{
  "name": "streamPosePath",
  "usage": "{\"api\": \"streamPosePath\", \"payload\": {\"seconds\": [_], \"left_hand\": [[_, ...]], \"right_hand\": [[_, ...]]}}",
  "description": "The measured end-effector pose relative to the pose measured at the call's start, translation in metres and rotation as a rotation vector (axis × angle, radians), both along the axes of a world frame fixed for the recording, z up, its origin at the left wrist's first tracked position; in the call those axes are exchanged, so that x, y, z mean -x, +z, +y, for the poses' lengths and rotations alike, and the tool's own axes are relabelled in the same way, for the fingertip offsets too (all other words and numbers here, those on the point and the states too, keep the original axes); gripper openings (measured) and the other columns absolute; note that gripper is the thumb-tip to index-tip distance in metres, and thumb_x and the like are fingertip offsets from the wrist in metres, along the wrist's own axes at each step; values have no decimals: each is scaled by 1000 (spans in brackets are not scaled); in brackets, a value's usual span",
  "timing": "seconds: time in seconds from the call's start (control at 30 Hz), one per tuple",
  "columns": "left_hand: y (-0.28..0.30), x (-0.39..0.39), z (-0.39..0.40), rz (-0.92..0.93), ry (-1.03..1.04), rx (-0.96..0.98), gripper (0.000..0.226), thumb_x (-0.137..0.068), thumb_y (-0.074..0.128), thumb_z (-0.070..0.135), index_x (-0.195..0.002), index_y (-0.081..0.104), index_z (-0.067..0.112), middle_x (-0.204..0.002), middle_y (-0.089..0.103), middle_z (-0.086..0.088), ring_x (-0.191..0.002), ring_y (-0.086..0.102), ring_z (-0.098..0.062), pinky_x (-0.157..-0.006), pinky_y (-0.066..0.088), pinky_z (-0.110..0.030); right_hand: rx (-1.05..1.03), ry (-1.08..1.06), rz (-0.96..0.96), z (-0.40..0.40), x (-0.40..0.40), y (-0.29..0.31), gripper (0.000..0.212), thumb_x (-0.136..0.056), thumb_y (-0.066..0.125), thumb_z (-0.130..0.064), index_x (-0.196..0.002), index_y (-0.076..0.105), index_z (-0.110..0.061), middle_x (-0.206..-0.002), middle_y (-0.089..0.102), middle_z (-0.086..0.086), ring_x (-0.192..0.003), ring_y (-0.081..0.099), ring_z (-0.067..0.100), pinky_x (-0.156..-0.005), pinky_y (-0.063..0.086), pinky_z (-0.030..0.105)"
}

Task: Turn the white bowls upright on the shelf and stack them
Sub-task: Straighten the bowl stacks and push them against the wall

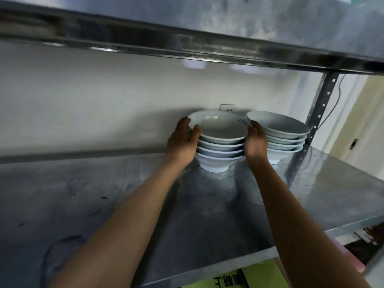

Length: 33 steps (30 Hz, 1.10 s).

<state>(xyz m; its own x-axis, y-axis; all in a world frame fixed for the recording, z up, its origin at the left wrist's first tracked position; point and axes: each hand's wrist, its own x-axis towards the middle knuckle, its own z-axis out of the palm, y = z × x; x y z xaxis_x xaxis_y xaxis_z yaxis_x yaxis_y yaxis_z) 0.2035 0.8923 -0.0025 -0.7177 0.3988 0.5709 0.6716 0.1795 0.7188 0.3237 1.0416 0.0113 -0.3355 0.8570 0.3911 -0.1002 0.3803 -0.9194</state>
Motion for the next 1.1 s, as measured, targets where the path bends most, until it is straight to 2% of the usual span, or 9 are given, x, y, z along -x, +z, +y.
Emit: {"api": "streamPosePath", "payload": {"seconds": [0.1,0.23,0.33,0.43,0.57,0.67,0.83,0.97,1.1], "left_hand": [[1,1,-7,93,41,60,45,-96,41,43,-135,43,19,-136,53,-2,-115,55,-30,-93,41,-31],[6,13,-21,214,79,138,45,-97,38,43,-132,47,17,-135,53,-3,-112,56,-29,-92,44,-35],[10,28,-40,279,146,208,45,-98,37,42,-132,49,16,-138,52,-3,-116,53,-29,-93,43,-36],[12,43,-68,312,218,261,43,-98,37,41,-128,52,14,-133,56,-6,-113,53,-32,-90,45,-37],[14,65,-119,323,316,306,47,-95,34,42,-124,56,11,-124,61,-10,-109,55,-34,-88,46,-39],[13,82,-157,311,409,309,53,-92,31,44,-125,57,12,-126,61,-9,-110,56,-34,-89,46,-38],[14,103,-222,330,508,331,58,-89,28,43,-124,59,10,-131,59,-7,-110,56,-35,-91,46,-39],[15,116,-273,411,591,356,56,-87,27,42,-107,68,8,-111,69,-9,-98,61,-36,-79,49,-40],[13,132,-328,589,677,510,37,-82,37,25,-86,70,8,-97,73,-7,-89,64,-37,-70,52,-40]], "right_hand": [[9,-23,-21,-2,3,1,36,-96,44,-25,-128,60,-18,-130,62,1,-121,54,18,-110,36,32],[43,-18,-70,-8,14,-1,44,-91,45,-35,-130,58,-17,-133,59,6,-123,54,25,-112,35,39],[27,26,-133,-22,29,-1,44,-93,42,-37,-130,56,-16,-125,61,5,-112,57,24,-104,40,34],[-2,54,-183,-54,47,7,43,-95,37,-37,-128,56,-17,-132,58,8,-120,54,27,-106,39,35],[-23,116,-213,-97,78,8,35,-100,34,-26,-125,56,-16,-129,58,14,-108,54,26,-91,36,31],[-39,169,-201,-134,101,6,37,-100,36,-23,-132,53,-14,-136,55,14,-124,50,32,-98,37,32],[-60,252,-220,-189,140,10,40,-101,34,-22,-137,48,-16,-141,50,14,-129,45,32,-103,34,33],[-60,333,-204,-233,165,9,40,-101,34,-22,-138,47,-14,-141,50,14,-129,45,32,-103,34,32],[-74,391,-214,-279,190,9,42,-102,30,-27,-142,41,-21,-144,48,11,-130,44,32,-105,33,34]]}}
